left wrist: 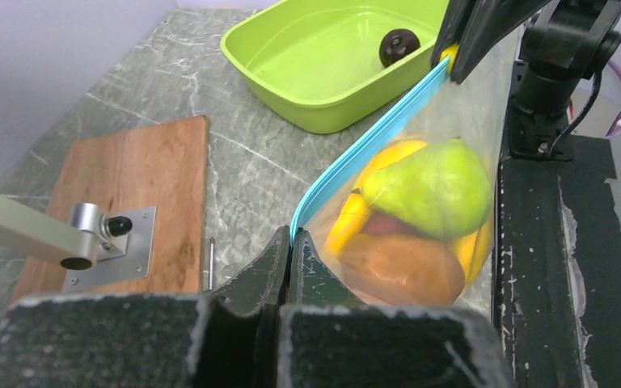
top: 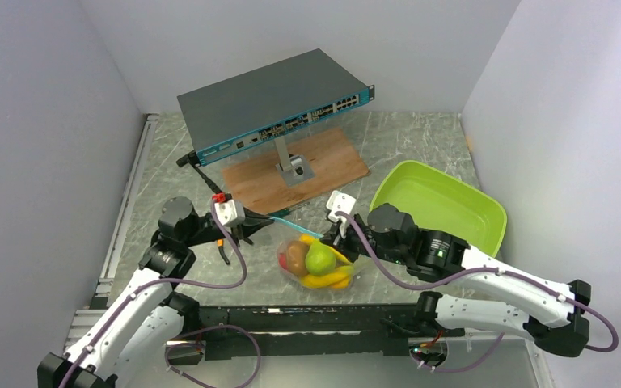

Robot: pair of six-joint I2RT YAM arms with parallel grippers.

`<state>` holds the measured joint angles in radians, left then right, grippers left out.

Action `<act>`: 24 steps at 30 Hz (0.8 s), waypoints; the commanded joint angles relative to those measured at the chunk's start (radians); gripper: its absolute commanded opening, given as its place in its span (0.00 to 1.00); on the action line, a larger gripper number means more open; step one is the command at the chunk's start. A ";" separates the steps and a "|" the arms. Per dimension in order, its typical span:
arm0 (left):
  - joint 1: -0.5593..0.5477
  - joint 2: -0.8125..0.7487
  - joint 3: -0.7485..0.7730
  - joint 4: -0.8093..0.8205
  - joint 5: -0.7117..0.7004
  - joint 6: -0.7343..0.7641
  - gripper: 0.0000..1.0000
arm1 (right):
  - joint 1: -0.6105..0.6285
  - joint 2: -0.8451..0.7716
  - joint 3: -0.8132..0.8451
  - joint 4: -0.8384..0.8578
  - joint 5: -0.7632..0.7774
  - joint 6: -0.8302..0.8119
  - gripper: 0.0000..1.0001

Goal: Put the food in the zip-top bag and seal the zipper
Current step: Zip the zipper food storage bag at the center of the board.

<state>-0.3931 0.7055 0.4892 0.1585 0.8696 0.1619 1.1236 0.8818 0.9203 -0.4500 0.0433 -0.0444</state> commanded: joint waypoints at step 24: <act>0.186 -0.051 0.057 -0.140 0.058 0.138 0.00 | 0.019 -0.251 -0.021 -0.245 0.147 0.043 0.00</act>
<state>-0.2317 0.6571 0.5053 0.0200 0.9619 0.2546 1.1400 0.6704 0.8917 -0.6323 0.1337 -0.0151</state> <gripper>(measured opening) 0.013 0.039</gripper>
